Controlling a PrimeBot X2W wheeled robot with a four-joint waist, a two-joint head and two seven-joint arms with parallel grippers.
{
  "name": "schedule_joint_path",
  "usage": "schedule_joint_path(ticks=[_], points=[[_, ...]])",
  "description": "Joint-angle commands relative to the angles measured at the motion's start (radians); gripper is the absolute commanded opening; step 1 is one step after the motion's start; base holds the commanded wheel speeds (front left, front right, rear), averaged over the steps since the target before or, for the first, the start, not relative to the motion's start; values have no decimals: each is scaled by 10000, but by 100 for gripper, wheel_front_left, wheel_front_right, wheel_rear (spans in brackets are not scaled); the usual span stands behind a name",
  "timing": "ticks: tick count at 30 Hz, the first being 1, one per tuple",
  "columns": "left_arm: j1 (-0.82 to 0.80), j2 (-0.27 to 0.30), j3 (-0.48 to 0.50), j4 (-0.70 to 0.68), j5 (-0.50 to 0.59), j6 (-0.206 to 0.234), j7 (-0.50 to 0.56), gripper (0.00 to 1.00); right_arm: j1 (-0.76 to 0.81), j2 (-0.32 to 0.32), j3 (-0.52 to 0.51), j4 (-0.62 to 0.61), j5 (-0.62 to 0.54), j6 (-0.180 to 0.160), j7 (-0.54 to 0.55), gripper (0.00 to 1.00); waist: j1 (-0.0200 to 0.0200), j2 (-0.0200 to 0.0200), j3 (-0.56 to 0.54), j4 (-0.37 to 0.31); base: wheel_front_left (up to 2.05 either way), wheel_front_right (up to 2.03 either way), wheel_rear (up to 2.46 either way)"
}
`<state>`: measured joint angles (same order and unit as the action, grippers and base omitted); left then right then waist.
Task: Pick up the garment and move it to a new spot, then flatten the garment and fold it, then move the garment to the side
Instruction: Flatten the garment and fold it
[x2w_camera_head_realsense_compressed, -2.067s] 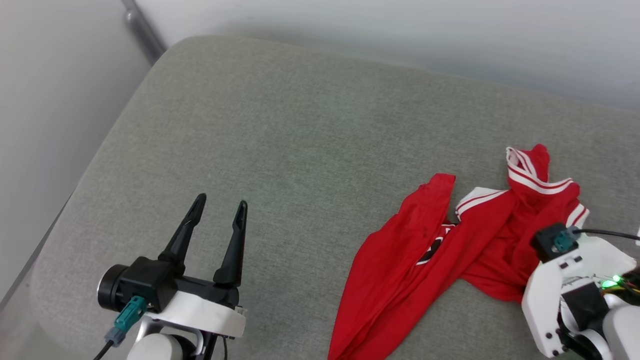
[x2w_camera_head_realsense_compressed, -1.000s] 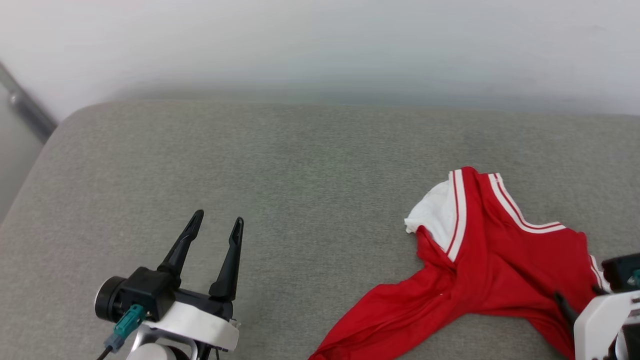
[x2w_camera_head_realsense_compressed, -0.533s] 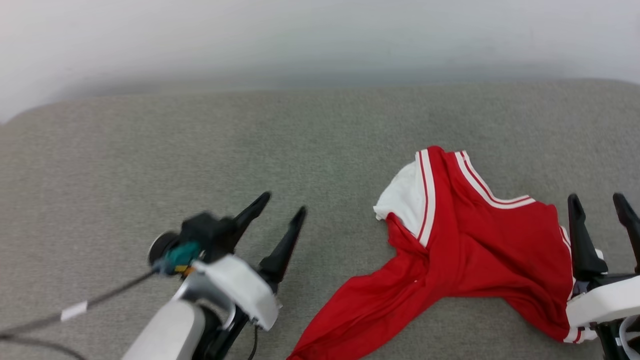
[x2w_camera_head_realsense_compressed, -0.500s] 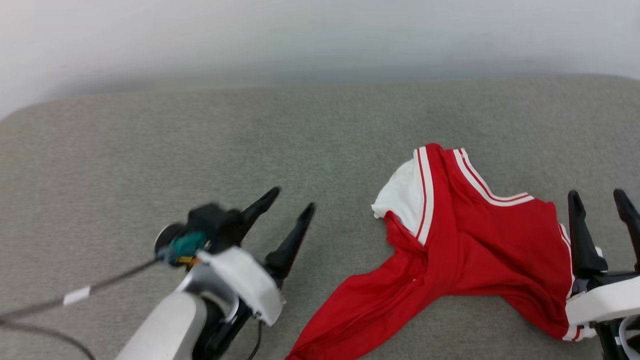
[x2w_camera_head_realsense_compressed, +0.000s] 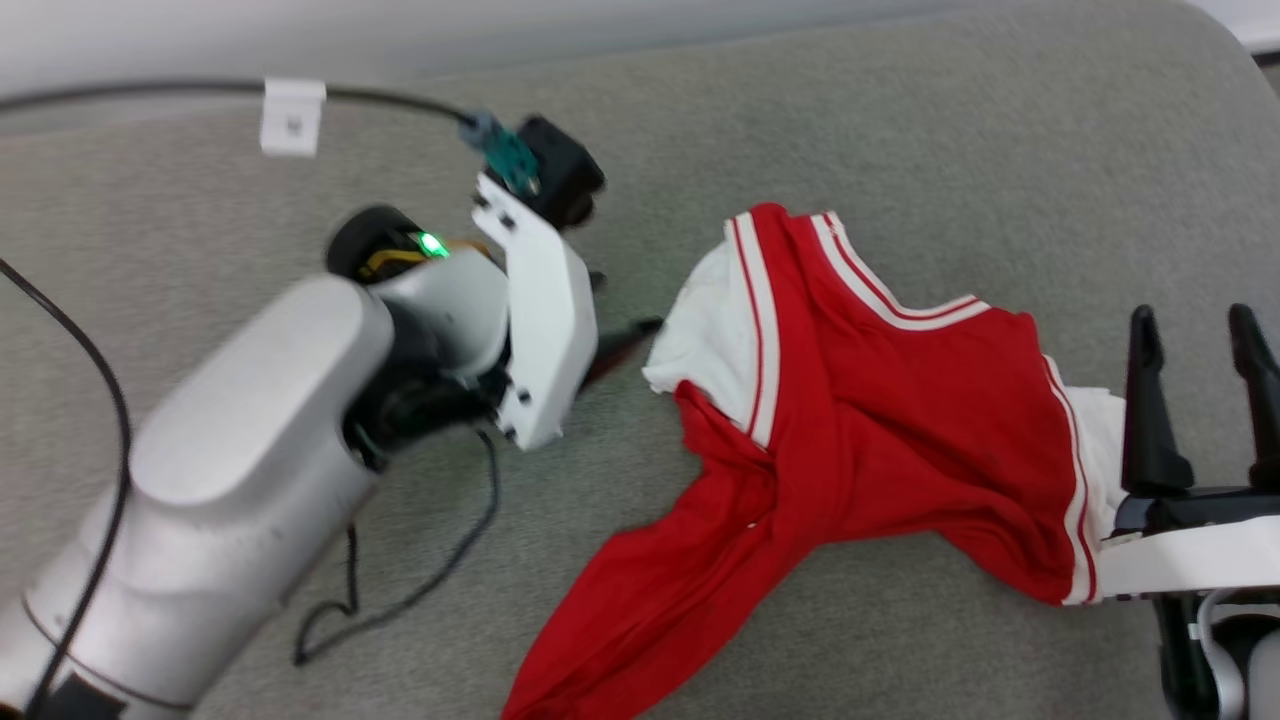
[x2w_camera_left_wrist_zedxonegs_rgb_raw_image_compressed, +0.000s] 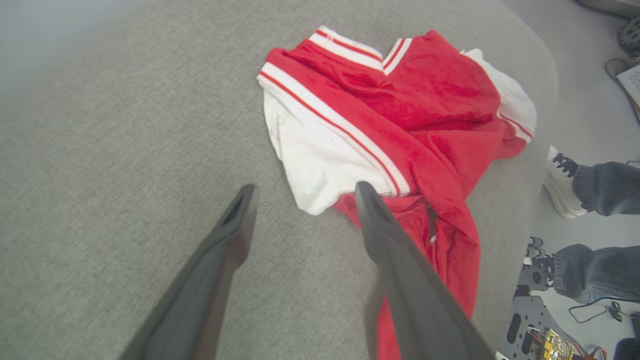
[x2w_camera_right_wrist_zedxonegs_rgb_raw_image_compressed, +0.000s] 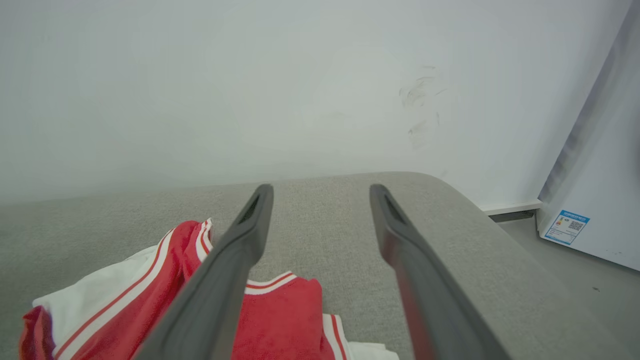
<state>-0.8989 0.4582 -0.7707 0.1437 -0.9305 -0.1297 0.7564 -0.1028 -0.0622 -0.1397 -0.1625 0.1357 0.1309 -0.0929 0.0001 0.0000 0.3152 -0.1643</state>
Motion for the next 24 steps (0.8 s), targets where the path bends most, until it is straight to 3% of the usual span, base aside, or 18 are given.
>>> schedule_joint_path(ticks=[1,6,17,18,19,24], points=[[-372,161,-93,245,-123,4,294,100,-150,84,118,95,-68,-3,-79,100,-1,0,491,-540,0,0,0],[-1118,50,-527,1110,-569,2,1051,100,-210,119,385,528,-217,-3,-301,100,-1,0,856,-1022,0,0,0],[-1575,-314,-1421,2642,-290,3,658,100,-440,132,660,1132,140,-3,-831,100,-1,0,1473,-1552,0,0,0],[-1526,-306,-1577,2698,-339,1,691,91,-422,134,657,1161,132,-3,-849,100,-1,0,1493,-1550,0,0,0],[-1459,-277,-1771,2678,-427,1,717,0,-414,133,649,1188,132,-3,-871,100,-1,0,1514,-1538,0,0,0],[-1437,25,-2119,2661,-561,3,237,0,-500,134,569,1257,68,-3,-908,100,-1,0,1513,-1376,0,0,0]])
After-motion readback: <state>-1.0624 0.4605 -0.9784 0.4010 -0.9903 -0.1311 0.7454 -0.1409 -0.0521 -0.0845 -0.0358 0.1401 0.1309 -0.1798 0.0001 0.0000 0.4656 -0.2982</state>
